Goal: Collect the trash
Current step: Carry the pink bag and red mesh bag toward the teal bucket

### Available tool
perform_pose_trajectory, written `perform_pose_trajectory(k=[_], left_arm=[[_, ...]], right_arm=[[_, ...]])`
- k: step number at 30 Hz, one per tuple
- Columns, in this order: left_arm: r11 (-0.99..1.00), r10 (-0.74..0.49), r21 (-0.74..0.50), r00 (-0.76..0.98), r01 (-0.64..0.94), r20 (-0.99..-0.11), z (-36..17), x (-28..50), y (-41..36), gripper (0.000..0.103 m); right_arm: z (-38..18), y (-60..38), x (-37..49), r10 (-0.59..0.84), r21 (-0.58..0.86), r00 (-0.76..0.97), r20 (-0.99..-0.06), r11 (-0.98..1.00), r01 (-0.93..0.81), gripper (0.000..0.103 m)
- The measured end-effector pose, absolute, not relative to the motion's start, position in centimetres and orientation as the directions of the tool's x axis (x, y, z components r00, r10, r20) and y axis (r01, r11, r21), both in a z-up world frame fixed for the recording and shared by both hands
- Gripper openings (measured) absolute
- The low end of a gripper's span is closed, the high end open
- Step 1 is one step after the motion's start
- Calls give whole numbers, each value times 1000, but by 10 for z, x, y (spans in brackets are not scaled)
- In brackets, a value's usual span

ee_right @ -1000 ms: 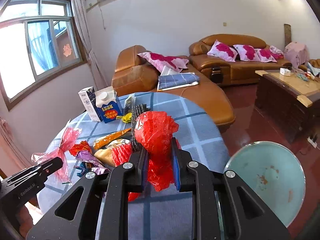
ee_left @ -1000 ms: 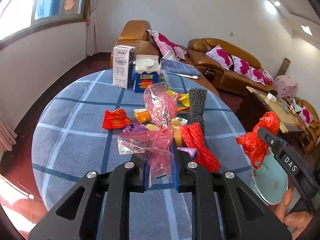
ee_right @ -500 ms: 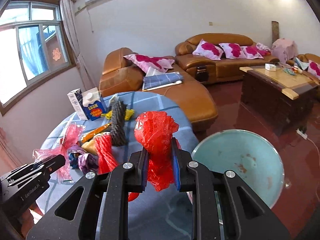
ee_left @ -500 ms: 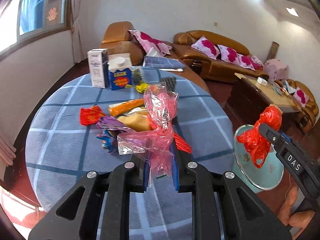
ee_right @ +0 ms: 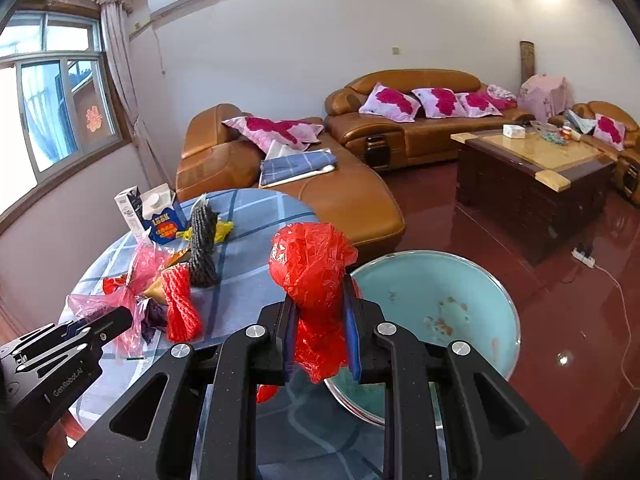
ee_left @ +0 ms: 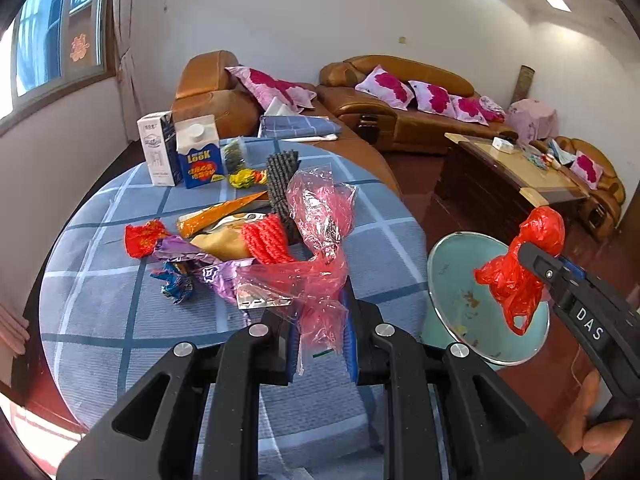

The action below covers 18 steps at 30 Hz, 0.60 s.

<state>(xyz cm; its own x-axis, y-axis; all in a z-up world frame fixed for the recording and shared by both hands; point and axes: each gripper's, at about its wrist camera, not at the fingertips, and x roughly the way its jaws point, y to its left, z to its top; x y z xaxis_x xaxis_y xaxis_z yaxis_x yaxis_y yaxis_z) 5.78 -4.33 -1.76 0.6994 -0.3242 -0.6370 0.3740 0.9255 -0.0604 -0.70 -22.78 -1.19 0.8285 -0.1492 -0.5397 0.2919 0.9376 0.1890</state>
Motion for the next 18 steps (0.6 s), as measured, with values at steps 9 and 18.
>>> perform_pose_trajectory(k=[9, 18], left_arm=[[922, -304, -17, 698, 386, -648, -18, 53, -60, 18], [913, -301, 10, 693, 407, -655, -20, 48, -79, 18]], right_arm=[[-19, -244, -20, -174, 207, 821, -543, 920, 332, 21], [-24, -262, -27, -199, 223, 815, -544, 902, 370, 21]])
